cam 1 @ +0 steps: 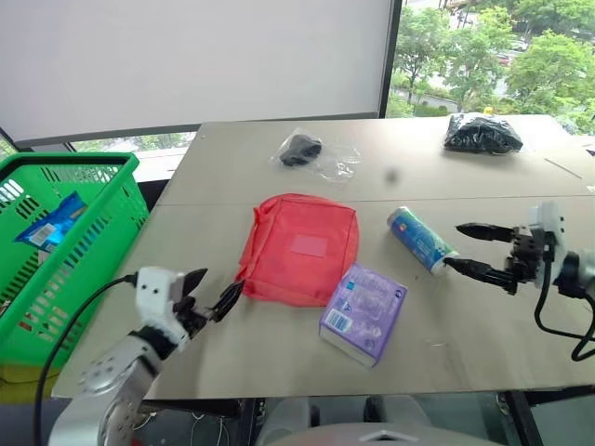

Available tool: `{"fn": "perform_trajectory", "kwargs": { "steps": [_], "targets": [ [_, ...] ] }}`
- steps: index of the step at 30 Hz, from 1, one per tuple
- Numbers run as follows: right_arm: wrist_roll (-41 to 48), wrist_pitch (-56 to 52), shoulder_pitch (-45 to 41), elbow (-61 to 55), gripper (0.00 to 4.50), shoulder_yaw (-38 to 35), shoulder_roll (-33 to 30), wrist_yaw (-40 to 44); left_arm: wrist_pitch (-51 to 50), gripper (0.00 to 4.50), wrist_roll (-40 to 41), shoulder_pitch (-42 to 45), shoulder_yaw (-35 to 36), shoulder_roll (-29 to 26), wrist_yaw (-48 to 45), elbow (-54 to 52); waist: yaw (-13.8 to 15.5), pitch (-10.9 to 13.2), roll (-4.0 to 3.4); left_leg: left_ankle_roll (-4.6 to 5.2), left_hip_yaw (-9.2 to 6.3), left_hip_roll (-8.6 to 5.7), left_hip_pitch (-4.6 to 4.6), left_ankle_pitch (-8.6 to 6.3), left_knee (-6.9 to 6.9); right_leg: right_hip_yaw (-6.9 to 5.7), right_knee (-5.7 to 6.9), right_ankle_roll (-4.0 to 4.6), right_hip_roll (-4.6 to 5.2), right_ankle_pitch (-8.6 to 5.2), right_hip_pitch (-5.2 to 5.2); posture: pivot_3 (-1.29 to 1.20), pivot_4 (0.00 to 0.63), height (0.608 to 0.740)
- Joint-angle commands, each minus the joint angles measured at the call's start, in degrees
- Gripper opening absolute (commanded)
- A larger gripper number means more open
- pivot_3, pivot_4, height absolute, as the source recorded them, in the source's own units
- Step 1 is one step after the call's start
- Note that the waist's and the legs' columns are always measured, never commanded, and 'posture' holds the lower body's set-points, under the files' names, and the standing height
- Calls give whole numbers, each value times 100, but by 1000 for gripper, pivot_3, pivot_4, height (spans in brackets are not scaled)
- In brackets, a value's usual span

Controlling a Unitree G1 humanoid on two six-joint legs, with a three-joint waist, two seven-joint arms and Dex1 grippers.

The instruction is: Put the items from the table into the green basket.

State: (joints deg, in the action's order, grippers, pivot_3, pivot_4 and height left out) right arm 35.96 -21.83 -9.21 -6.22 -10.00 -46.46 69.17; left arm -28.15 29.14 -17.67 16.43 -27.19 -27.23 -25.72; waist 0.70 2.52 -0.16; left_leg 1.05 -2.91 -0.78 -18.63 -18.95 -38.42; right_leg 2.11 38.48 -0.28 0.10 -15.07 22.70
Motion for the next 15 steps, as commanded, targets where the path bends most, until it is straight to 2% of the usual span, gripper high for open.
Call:
{"fn": "perform_trajectory", "kwargs": {
  "steps": [1,4,8,9,11,15],
  "targets": [
    [368,-506,-291,-1030,4275,253,76,-243,-752,4478,-480,382,-709,30,542,239,-1,-1,0,0,-1,-1,0,0,0,0,-1,0,0,0,0,-20,14,740],
    [514,-774,-457,-1484,4275,422,201,-459,-1367,4478,-370,759,-896,402,954,406,8,-6,10,0,-12,-1,4,0,-4,-10,-3,0,3,1,2,-25,10,740],
    [616,-987,-468,-1885,4275,545,284,-670,-1893,4478,-631,1004,-996,635,1439,696,45,-24,-6,-2,-44,-7,5,1,-9,-40,-5,1,16,2,1,-25,10,740],
    [593,-993,-456,-1917,4500,565,275,-675,-1937,3939,-664,1061,-958,710,1556,756,51,-36,-23,-3,-48,-9,4,1,-9,-43,-5,1,19,2,0,-31,9,740],
    [565,-1006,-432,-1958,4500,578,260,-693,-1938,3272,-784,1108,-1039,711,1589,783,45,-45,-31,-3,-50,-15,6,1,-10,-47,-5,1,24,2,-4,-31,9,740],
    [480,-993,-456,-2004,4500,612,195,-707,-1926,1616,-924,1116,-1162,654,1551,766,7,-58,-51,-4,-48,-15,7,2,-9,-45,-5,1,17,-1,-29,-37,7,740]
  ]
}}
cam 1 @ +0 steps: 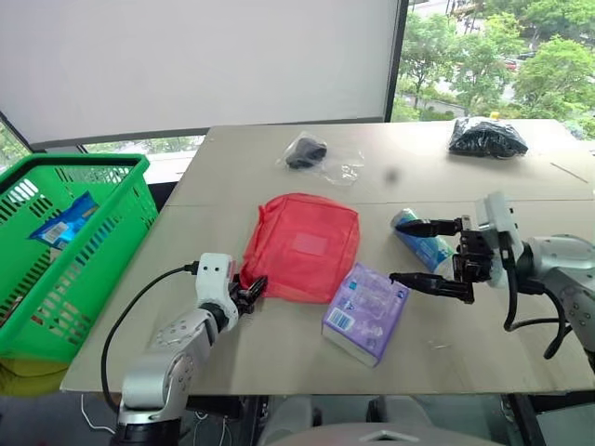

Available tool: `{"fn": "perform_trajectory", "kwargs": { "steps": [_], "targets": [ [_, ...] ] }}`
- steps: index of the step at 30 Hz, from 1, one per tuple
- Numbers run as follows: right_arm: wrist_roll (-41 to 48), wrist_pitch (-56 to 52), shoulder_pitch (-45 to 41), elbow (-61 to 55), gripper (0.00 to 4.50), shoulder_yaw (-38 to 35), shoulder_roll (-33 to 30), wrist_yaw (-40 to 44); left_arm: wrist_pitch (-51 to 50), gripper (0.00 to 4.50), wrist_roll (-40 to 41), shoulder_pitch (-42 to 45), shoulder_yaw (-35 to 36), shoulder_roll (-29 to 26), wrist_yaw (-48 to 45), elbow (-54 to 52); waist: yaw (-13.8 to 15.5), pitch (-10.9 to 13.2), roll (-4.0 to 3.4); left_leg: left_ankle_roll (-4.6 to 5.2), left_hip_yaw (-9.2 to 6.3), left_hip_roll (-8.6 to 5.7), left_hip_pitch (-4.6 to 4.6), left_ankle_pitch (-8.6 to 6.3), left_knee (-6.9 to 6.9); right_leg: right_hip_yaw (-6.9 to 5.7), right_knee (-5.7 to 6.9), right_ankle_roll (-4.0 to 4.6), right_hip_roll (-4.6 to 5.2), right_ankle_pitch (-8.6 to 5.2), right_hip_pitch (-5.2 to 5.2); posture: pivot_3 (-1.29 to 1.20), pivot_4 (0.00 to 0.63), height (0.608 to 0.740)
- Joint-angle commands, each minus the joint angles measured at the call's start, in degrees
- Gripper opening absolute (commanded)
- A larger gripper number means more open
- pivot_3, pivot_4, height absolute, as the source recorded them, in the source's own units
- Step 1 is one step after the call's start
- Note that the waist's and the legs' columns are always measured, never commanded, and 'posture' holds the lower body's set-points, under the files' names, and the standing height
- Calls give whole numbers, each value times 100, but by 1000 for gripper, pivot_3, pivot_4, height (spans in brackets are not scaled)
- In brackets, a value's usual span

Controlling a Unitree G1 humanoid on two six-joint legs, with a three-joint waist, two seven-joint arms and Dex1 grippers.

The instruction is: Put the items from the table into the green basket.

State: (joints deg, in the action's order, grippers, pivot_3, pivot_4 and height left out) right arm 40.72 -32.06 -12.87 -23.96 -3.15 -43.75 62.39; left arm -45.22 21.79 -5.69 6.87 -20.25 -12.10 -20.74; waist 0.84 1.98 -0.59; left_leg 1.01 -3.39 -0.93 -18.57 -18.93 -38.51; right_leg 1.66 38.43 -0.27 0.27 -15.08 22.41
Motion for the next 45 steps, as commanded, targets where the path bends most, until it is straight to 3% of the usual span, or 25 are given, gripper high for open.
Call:
{"fn": "perform_trajectory", "kwargs": {
  "steps": [1,5,8,14,19,24,25,26,28,30,31,34,36,40,45],
  "targets": [
    [24,5,-120,-241,4500,-73,-76,-50,-186,1178,-258,-68,-219,-59,51,300,-8,-9,-12,0,2,0,1,0,0,3,0,0,-2,0,0,-36,6,740],
    [64,-58,-222,-269,4500,-44,-63,-123,105,27,-420,74,-94,0,108,427,-1,-15,-18,-1,1,1,0,0,0,2,0,1,-5,0,0,-35,5,740],
    [79,-89,-332,-240,4500,0,-8,-169,785,27,-368,481,266,196,178,495,1,-16,-20,-3,0,1,0,2,0,1,0,1,-5,0,0,-32,3,740],
    [59,-79,-578,-24,4500,16,176,-273,1963,27,-577,1921,690,-31,196,957,-1,22,82,-36,-21,9,-21,21,-10,-18,-2,8,-13,5,42,-20,0,740],
    [-212,71,-954,325,4500,45,621,-776,2867,27,-860,3749,922,-396,275,3142,1,8,105,-40,-17,4,-42,23,-8,-17,-10,8,-3,8,63,-10,0,740],
    [-930,34,-1422,693,4500,307,1012,-1640,3818,27,-1095,5578,1077,-805,359,6754,-20,-10,132,-41,-12,0,-90,23,-7,-17,-2,11,0,12,122,-25,0,740],
    [-993,-21,-1455,695,4500,330,1059,-1751,4000,782,-1074,5795,1111,-845,310,7242,-29,-10,133,-41,-14,0,-116,23,-15,-21,4,12,0,12,145,-28,0,740],
    [-1078,-88,-1483,684,4500,364,1092,-1869,4173,1039,-1136,5969,1086,-901,325,7682,-34,-11,134,-41,-11,-1,-125,23,-15,-18,5,12,2,13,160,-32,0,740],
    [-1291,-102,-1508,656,4500,440,1115,-2055,4384,2032,-1286,6184,1021,-998,412,8351,-49,-13,137,-40,-12,-15,-139,23,-13,-23,19,12,20,13,182,-39,0,740],
    [-1430,82,-1490,637,4500,495,1114,-2016,4440,2834,-1389,6251,1008,-1082,665,8687,-105,-17,144,-40,-15,-33,-174,23,-15,-24,42,12,36,13,228,-60,0,740],
    [-1440,91,-1441,590,4500,474,1097,-2005,4506,2834,-1289,6242,1108,-1069,641,8685,-144,-18,144,-40,-19,-35,-194,23,-20,-28,42,12,38,13,244,-70,0,740],
    [-1033,-77,-1101,329,4500,157,1015,-1816,4605,2834,-919,5959,1352,-933,279,8034,-184,-20,147,-40,-40,-37,-269,23,-68,-48,56,11,43,14,292,-79,0,740],
    [-456,-360,-735,114,4500,-129,768,-1364,4100,2834,-439,5384,1389,-745,-307,6679,-201,-21,148,-40,-43,-39,-274,23,-75,-54,59,11,49,15,293,-84,0,740],
    [197,-806,-88,-178,4500,-527,47,-682,1479,2834,1352,3471,1284,-786,-1107,2869,-353,-25,142,-38,-39,-41,-269,23,-73,-47,58,8,57,16,284,-81,0,740],
    [309,-794,293,13,4500,-770,-532,-64,-721,2834,2925,1008,1237,-1651,-1599,-217,-538,-23,129,-35,-28,-23,-210,21,-69,-27,78,11,40,16,250,-62,2,740]
  ]
}}
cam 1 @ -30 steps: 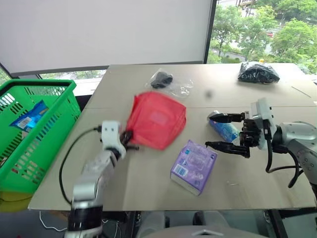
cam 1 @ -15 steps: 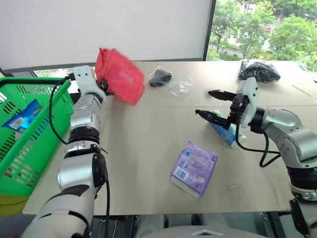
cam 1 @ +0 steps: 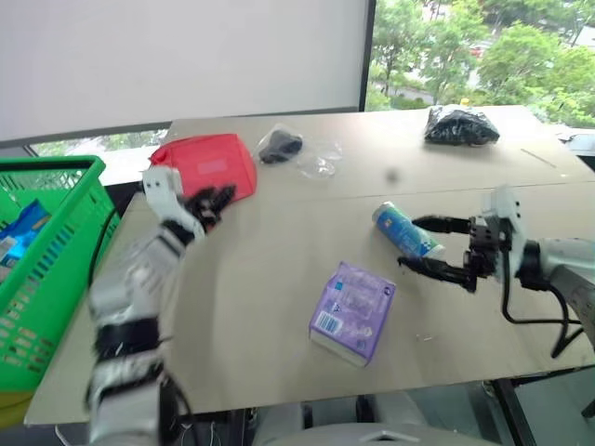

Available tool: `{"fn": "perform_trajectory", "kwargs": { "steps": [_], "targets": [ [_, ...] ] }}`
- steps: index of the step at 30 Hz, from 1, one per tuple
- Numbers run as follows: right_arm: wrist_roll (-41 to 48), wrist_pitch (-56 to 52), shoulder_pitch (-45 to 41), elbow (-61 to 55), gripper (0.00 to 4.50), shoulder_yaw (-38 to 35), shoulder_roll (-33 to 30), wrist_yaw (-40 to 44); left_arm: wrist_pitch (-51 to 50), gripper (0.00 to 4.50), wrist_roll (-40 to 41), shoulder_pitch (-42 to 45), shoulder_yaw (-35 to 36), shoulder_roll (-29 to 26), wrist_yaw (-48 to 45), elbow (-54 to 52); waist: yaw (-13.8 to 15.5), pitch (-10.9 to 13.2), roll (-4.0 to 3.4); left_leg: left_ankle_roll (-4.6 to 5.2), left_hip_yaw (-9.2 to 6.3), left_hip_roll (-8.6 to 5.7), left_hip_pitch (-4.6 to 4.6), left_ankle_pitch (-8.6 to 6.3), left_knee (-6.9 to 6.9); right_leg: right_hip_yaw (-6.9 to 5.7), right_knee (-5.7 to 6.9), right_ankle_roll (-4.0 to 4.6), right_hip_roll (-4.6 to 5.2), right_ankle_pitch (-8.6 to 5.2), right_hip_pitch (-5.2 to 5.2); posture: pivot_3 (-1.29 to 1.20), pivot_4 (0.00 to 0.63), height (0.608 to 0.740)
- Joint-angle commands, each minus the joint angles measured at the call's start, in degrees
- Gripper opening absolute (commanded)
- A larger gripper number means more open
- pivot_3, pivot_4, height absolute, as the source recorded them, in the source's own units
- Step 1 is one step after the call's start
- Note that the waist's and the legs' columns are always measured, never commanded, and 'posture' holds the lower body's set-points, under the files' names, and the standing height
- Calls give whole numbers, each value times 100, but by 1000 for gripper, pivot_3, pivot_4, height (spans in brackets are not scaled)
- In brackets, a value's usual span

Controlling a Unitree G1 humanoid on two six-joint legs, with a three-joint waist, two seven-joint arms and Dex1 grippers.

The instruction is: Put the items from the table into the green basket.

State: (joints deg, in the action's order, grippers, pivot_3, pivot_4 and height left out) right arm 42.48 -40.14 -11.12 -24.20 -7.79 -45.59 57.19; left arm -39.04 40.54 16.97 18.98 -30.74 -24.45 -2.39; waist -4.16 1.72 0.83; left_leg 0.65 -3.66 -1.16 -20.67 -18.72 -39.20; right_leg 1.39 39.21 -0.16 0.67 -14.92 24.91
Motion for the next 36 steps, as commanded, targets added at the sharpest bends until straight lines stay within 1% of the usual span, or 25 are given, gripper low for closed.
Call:
{"fn": "perform_trajectory", "kwargs": {
  "steps": [1,3,5,6,7,9,10,11,13,15,17,19,26,27,29,31,32,33,34,36],
  "targets": [
    [106,60,155,84,4500,-280,-445,567,-1569,2834,1401,-1528,52,-614,-308,-2408,-13,16,-30,27,5,5,51,-16,14,12,-3,1,-8,-2,-42,-48,9,740],
    [-63,224,191,186,4500,-150,-585,744,-1844,2834,1980,-1885,0,-525,-163,-2953,90,30,-40,33,3,5,107,-20,16,8,-22,-1,-8,-3,-113,-44,11,740],
    [-142,306,118,236,4500,-56,-543,746,-1968,2834,2182,-2009,-199,-396,6,-3240,241,40,-43,35,-1,5,151,-21,15,-4,-37,-4,-7,-5,-163,-41,13,740],
    [-135,301,53,232,4500,-21,-481,698,-2002,2834,2173,-2023,-399,-361,43,-3365,280,43,-49,35,-3,4,187,-21,14,-12,-41,-5,-7,-7,-203,-39,13,740],
    [-121,286,1,213,4500,13,-433,654,-2020,3103,2162,-2003,-619,-336,35,-3497,324,44,-53,35,-3,5,208,-21,15,-14,-45,-8,-7,-10,-230,-40,13,740],
    [-132,266,-48,166,4500,90,-386,620,-2108,3704,2187,-1879,-966,-242,154,-3585,350,43,-56,33,-1,4,217,-20,15,-12,-44,-8,-14,-10,-241,-45,14,740],
    [-145,266,-54,150,4500,115,-376,618,-2138,4154,2173,-1822,-1074,-213,222,-3581,359,43,-55,33,-1,3,214,-19,14,-10,-44,-7,-18,-10,-241,-45,14,740],
    [-158,271,-56,126,4500,144,-358,607,-2220,4460,2060,-1739,-1251,-188,355,-3520,356,43,-55,32,-5,4,211,-19,14,-11,-43,-6,-20,-10,-239,-50,14,740],
    [-183,301,-79,92,4500,211,-326,596,-2352,4460,1753,-1608,-1611,-197,546,-3387,347,43,-57,32,-4,7,205,-19,14,-7,-43,-4,-24,-10,-232,-66,18,740],
    [-205,308,-80,50,4500,277,-310,569,-2471,4460,1353,-1460,-2037,-77,824,-3084,336,42,-59,32,-2,11,200,-19,15,0,-47,-3,-29,-11,-223,-71,18,740],
    [-272,320,-53,11,4500,328,-352,559,-2541,4460,1184,-1374,-2247,100,981,-2870,322,42,-59,33,3,13,198,-20,19,8,-56,-4,-34,-11,-222,-81,19,740],
    [-339,341,3,-20,4500,333,-396,558,-2602,4460,1076,-1351,-2437,165,951,-2830,325,44,-57,35,4,18,196,-21,19,10,-64,-4,-38,-10,-221,-88,18,740],
    [-262,81,124,-224,4500,313,-584,629,-2708,4460,1164,-1331,-2570,468,773,-2745,324,41,-61,35,8,19,196,-21,19,12,-66,-5,-37,-11,-222,-106,11,740],
    [-290,50,143,-243,4500,332,-650,645,-2731,4229,1161,-1329,-2580,486,755,-2744,322,41,-61,35,9,19,196,-21,19,13,-66,-5,-38,-11,-222,-106,11,740],
    [-379,-9,189,-252,4500,378,-803,660,-2727,3614,1117,-1312,-2602,494,699,-2704,322,41,-61,35,9,20,196,-21,19,13,-67,-5,-40,-11,-222,-105,10,740],
    [-409,-13,209,-257,4500,402,-856,637,-2694,2636,1023,-1285,-2633,487,649,-2642,321,40,-61,35,9,21,196,-21,19,12,-68,-4,-41,-11,-222,-103,6,740],
    [-395,-17,213,-272,4500,406,-858,619,-2685,2212,1000,-1277,-2634,498,635,-2617,322,40,-62,35,10,22,196,-21,19,13,-68,-4,-42,-11,-223,-102,5,740],
    [-377,-22,221,-296,4500,405,-859,604,-2681,1880,987,-1274,-2631,509,628,-2605,322,40,-62,35,12,21,196,-21,19,15,-68,-4,-43,-11,-223,-102,5,740],
    [-362,-28,224,-315,4500,400,-861,595,-2667,1384,969,-1271,-2615,533,645,-2593,322,40,-62,35,13,21,196,-21,19,17,-68,-4,-44,-11,-223,-100,3,740],
    [-347,14,228,-345,4500,363,-821,565,-2584,565,909,-1288,-2576,577,661,-2591,322,40,-62,35,14,22,197,-21,19,19,-68,-5,-46,-11,-224,-98,2,740]
  ]
}}
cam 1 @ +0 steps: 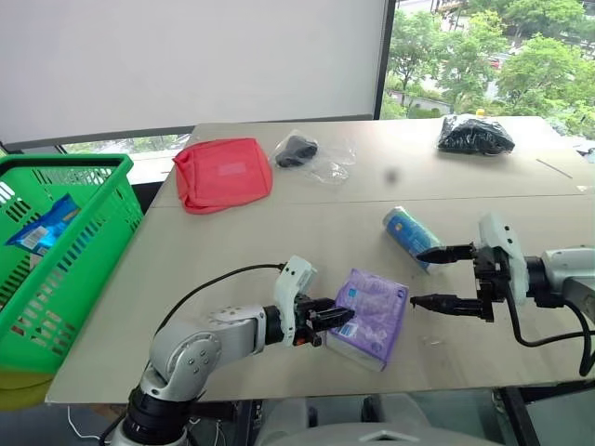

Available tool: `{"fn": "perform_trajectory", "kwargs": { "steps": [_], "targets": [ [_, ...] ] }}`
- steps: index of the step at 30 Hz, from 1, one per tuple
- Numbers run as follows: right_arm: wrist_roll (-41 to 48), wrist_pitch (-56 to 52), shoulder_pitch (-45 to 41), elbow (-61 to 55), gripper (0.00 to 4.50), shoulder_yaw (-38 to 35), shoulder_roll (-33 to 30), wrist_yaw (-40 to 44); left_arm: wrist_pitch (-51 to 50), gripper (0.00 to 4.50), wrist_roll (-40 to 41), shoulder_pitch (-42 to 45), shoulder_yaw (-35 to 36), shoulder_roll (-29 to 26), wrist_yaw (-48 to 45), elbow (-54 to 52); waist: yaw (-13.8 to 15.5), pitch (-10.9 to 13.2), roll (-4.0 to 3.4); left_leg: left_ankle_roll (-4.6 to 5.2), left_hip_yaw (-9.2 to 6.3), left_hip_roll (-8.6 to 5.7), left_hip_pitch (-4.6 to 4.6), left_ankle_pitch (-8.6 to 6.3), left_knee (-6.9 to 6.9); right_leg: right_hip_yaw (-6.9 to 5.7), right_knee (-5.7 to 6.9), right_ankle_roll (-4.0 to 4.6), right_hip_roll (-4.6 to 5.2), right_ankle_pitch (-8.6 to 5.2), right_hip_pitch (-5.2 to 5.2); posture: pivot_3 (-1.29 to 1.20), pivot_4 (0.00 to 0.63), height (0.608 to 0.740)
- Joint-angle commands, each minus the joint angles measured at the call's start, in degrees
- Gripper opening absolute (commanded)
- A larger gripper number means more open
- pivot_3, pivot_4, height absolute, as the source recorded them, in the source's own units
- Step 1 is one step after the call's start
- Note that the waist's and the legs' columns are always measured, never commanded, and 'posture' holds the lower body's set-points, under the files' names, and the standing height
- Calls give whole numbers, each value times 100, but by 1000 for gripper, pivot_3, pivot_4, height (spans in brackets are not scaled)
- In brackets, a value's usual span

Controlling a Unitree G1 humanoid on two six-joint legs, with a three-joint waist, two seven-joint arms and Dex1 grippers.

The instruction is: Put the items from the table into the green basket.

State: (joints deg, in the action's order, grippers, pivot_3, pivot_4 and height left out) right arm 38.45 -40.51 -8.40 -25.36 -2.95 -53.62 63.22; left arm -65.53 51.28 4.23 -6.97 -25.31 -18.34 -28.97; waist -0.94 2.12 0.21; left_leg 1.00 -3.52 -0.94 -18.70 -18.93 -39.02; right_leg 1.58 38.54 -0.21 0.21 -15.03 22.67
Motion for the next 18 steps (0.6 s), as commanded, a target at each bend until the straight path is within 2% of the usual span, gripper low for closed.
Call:
{"fn": "perform_trajectory", "kwargs": {
  "steps": [1,4,8,12,18],
  "targets": [
    [60,70,-48,-225,4500,-139,5,-50,104,119,-201,-11,24,49,49,72,0,0,0,0,0,0,0,0,0,1,0,0,0,0,0,-94,0,740],
    [300,-11,-225,-206,4500,-198,240,-173,470,50,-381,56,305,138,108,153,2,0,2,0,0,1,0,0,-1,0,-1,0,-1,0,0,-84,0,740],
    [543,-109,-621,-80,4500,-165,626,-381,542,50,-341,438,1167,102,405,404,-17,1,3,-1,3,9,0,0,-1,4,0,1,-10,0,1,-64,0,740],
    [705,-167,-1007,79,4500,-63,1014,-540,760,50,-672,956,2010,-289,699,685,8,3,6,-2,-4,10,-1,1,-1,-4,-1,1,-11,0,2,-36,0,740],
    [913,-63,-1699,300,4500,62,2066,-982,1219,50,-1405,1756,3396,-968,1518,1080,14,8,23,-28,-4,9,-31,14,2,-2,1,2,-4,3,43,13,0,740]
  ]
}}
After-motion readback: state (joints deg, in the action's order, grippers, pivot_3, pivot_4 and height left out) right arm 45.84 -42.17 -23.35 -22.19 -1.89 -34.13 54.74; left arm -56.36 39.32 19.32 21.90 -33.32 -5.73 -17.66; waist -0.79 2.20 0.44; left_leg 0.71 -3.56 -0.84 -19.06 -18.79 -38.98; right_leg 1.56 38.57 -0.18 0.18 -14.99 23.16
